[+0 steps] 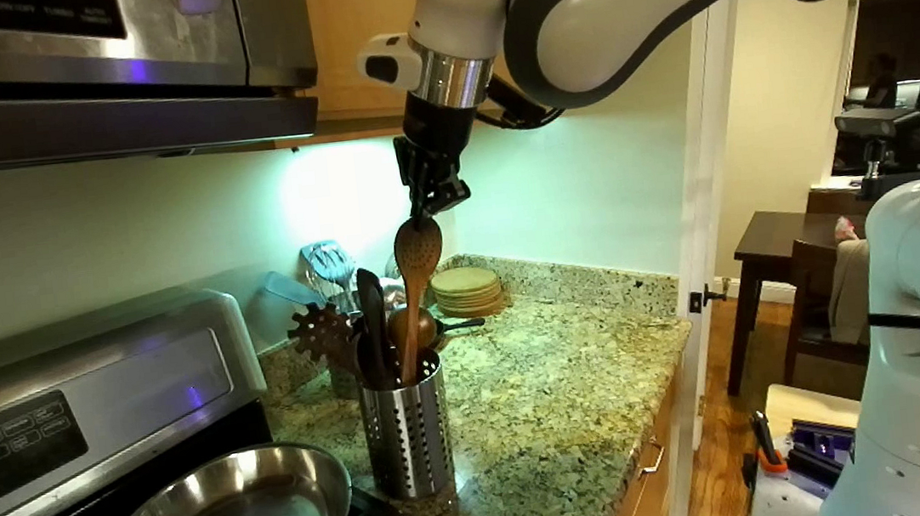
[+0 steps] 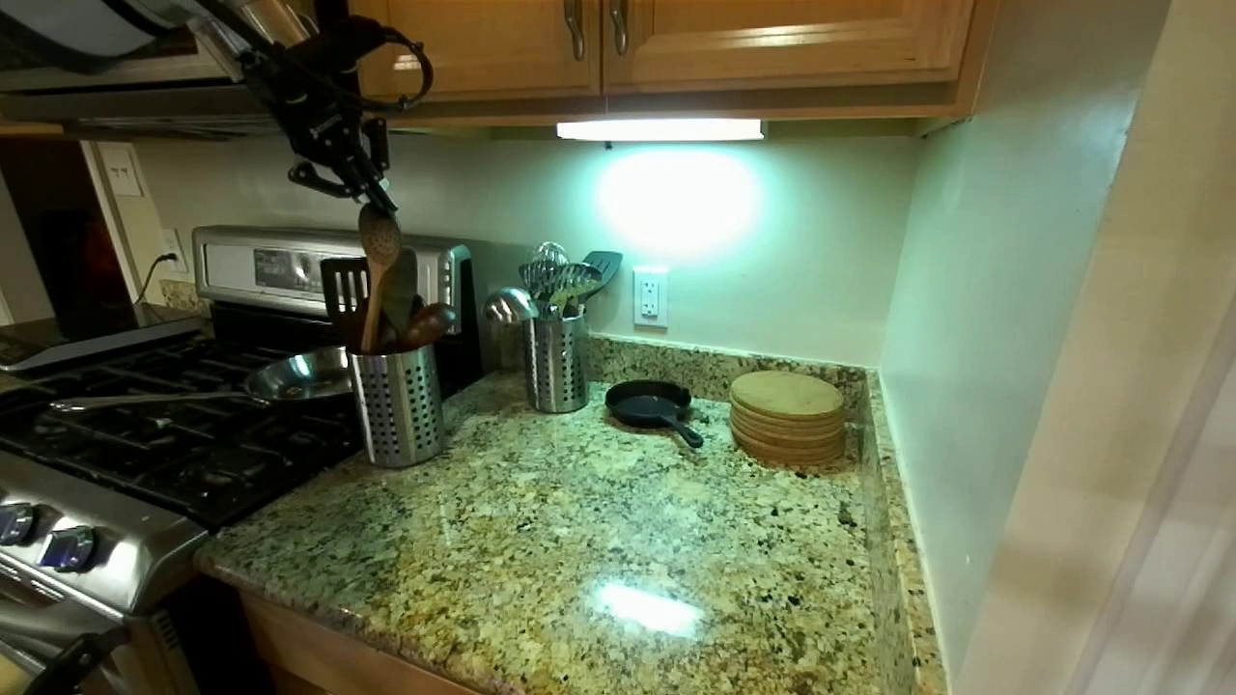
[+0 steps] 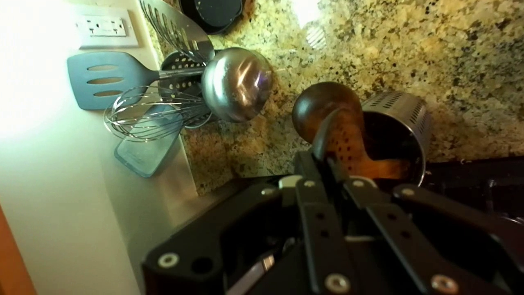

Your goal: Put the wooden spoon in the metal rack

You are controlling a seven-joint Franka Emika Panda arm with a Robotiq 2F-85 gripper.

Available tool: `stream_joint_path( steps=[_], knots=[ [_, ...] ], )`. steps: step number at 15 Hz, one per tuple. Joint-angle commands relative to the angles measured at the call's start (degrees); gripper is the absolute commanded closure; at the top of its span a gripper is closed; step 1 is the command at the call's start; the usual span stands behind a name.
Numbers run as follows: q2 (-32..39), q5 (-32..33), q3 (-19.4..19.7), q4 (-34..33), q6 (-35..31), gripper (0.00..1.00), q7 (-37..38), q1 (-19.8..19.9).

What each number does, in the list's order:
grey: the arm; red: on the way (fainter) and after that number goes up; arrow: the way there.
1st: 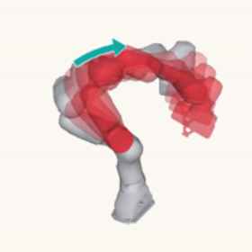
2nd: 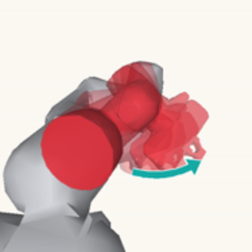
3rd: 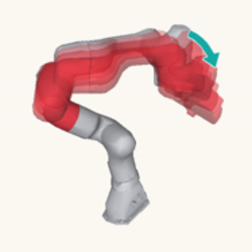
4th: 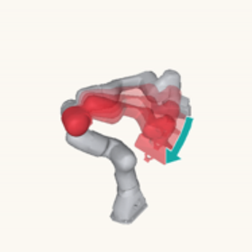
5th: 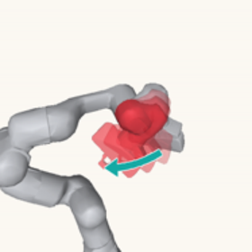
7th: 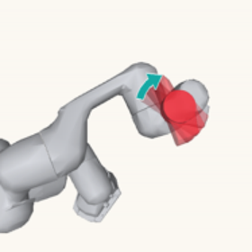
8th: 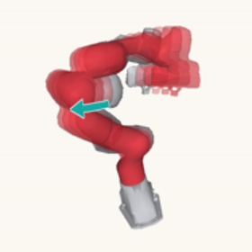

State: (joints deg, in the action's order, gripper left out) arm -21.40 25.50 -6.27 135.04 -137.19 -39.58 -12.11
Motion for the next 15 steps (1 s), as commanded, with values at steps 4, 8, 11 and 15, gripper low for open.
stream_joint_path(
  steps=[4, 8, 11, 15],
  knots=[
    [4.18, 1.53, -1.68, 0.49, -3.28, 0.95, 2.03, 0.74],
    [6.06, 1.09, -2.16, 1.16, -4.7, 0.95, 2.89, 0.45],
    [7.46, 1.77, -2.98, 1.43, -6.03, 0.95, 4.82, 0.6],
    [8.24, 2.69, -3.3, 2.08, -6.73, 0.96, 6.81, 0.89]
  ],
)
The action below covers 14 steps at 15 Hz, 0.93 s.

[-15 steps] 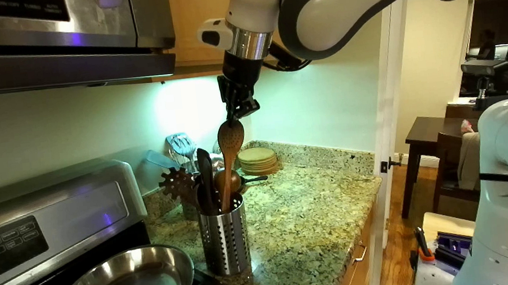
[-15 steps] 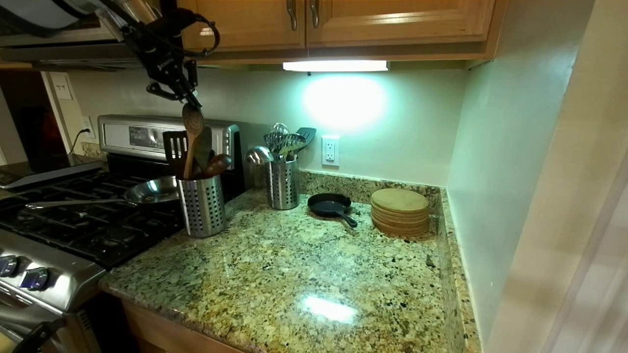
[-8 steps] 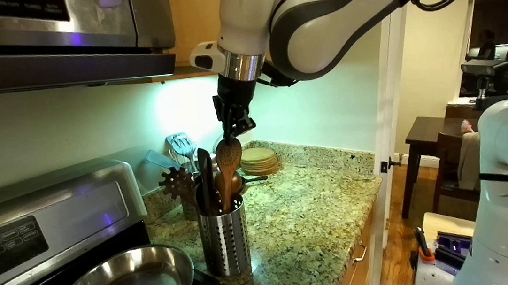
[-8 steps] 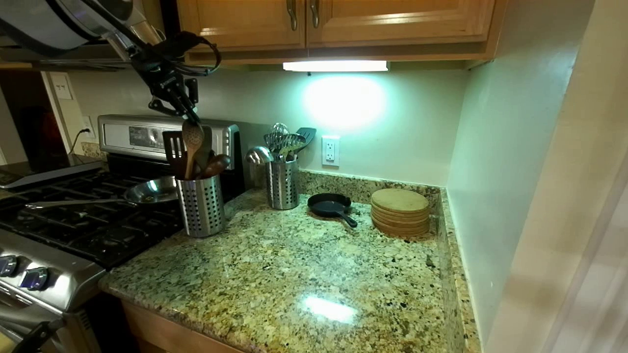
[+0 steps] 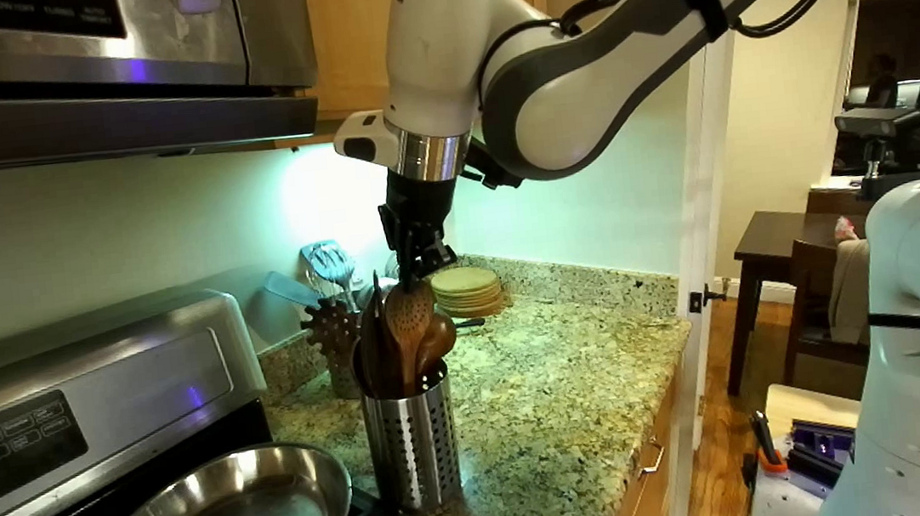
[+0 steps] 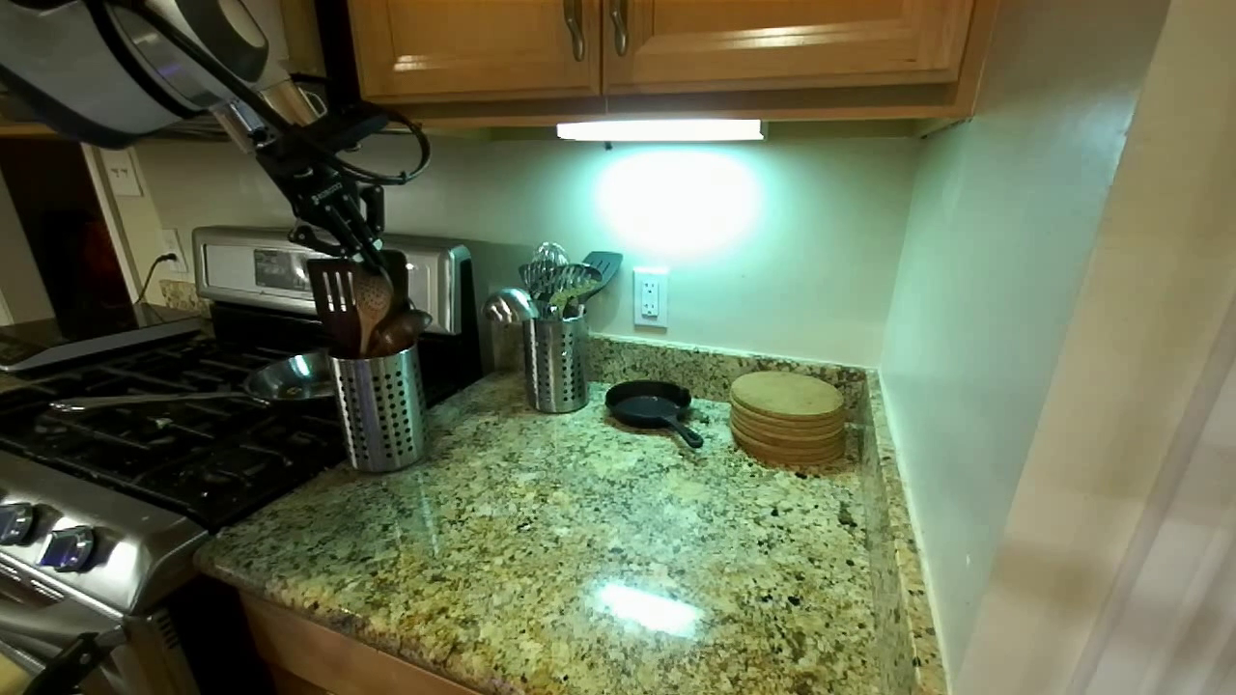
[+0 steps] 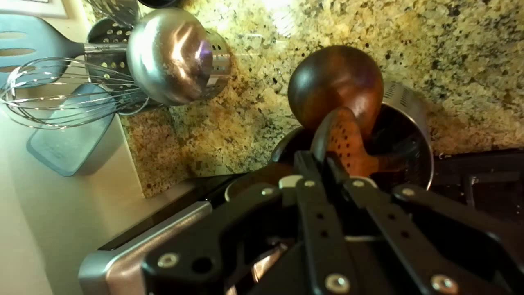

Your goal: Put the wooden spoon in the metal rack

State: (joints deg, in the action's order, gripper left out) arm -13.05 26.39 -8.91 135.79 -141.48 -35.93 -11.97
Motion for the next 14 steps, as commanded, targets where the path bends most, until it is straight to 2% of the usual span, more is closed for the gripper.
stream_joint_path(
  steps=[1, 2, 3, 9, 12, 14],
  knots=[
    [-0.19, 2.28, -0.74, 1.42, -1.97, 0.95, 3.82, 0.86],
    [-0.65, 2.69, -0.7, 1.71, -1.9, 0.67, 4.16, 0.89],
    [-1.14, 3.18, -0.71, 1.9, -1.77, 0.66, 4.65, 0.92],
    [-7.22, -0.87, 0.49, 2.7, -0.12, 0.28, 3.18, -0.31],
    [-11.93, -6.84, 1.94, 3.36, 2.2, 0.08, 0.66, -2.0],
    [-15.25, -12.09, 3.53, 3.97, 4.32, 0.01, -2.1, -3.73]
  ],
)
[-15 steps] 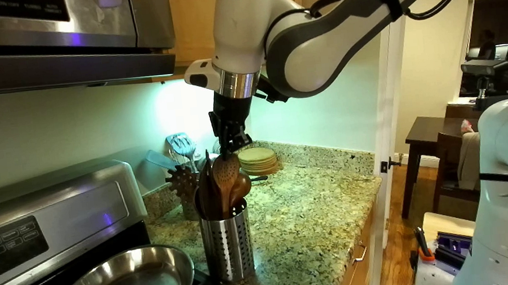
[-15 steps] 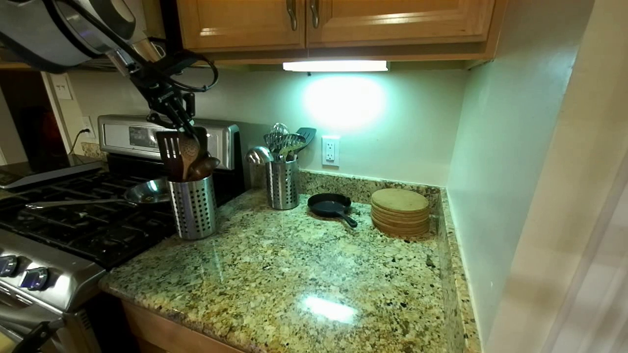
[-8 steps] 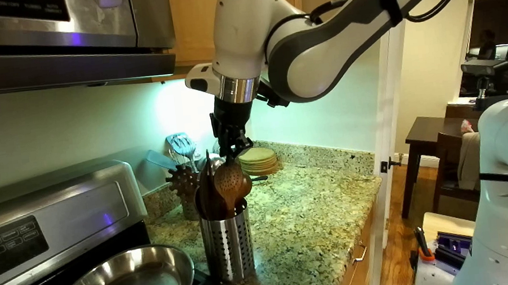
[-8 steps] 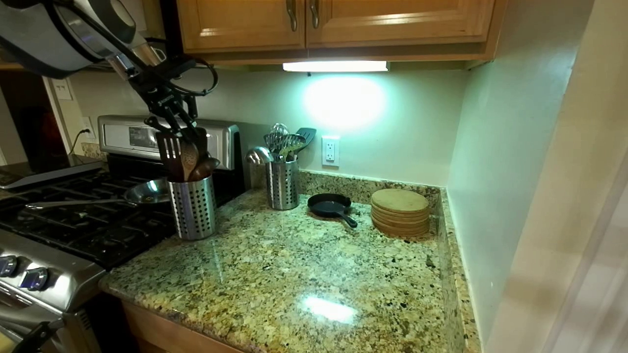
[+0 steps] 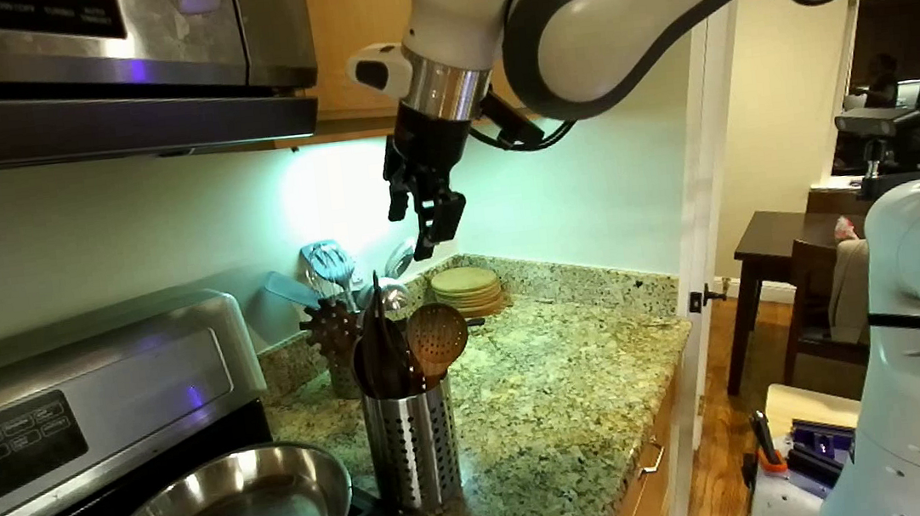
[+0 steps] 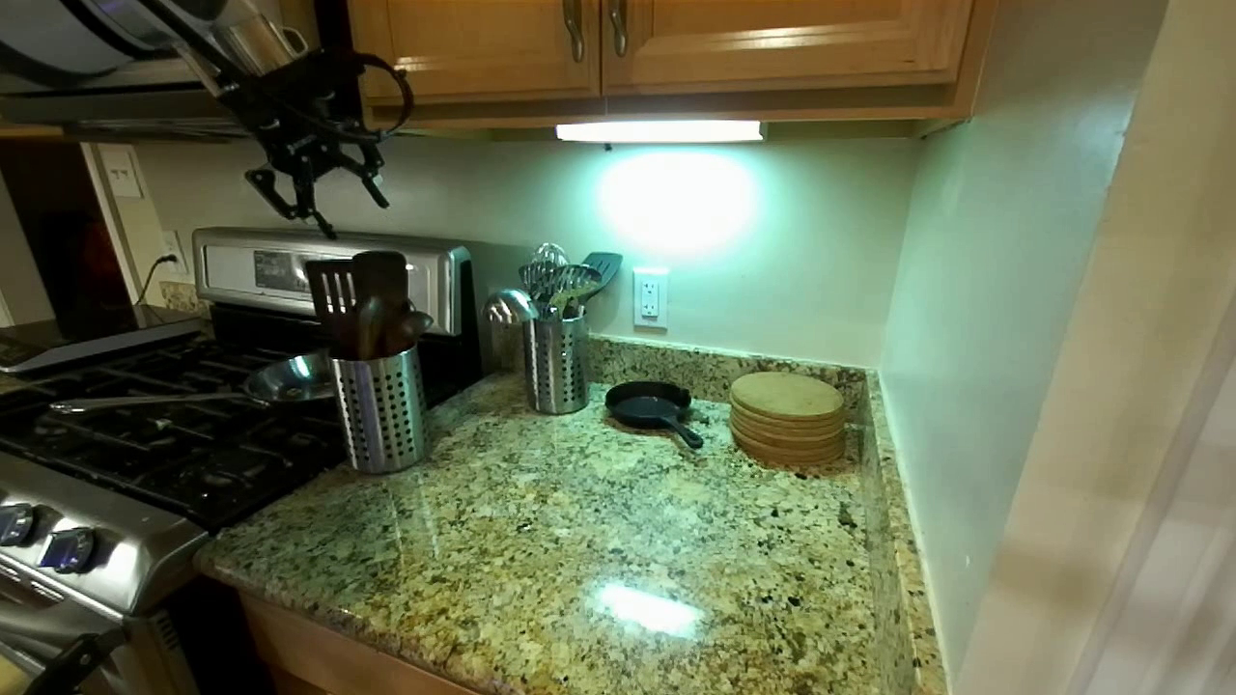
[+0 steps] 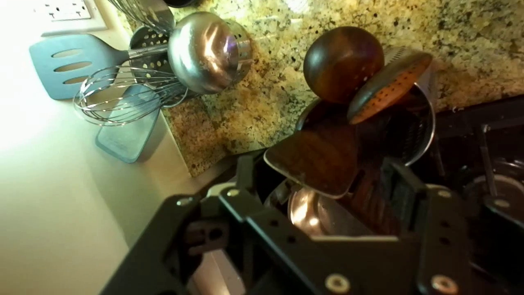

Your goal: Put the wooden spoon in the metal rack

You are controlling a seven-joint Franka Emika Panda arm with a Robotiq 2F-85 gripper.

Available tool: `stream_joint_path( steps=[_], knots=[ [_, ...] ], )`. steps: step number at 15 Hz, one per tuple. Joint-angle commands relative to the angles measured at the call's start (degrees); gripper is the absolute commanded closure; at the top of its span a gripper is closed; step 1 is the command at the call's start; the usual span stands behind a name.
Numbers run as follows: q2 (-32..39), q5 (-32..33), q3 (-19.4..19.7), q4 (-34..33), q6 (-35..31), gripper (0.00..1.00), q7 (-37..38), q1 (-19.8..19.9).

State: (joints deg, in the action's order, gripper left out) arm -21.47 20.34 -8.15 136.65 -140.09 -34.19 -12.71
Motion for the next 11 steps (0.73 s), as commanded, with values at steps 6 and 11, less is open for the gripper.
stream_joint_path(
  steps=[6, 11],
  knots=[
    [-16.71, -11.81, 4.35, 3.45, 19.6, 0.0, -2.37, -2.24],
    [-14.56, -10.64, 4.27, 1.26, 19.36, 0.0, -2.71, -2.64]
  ],
)
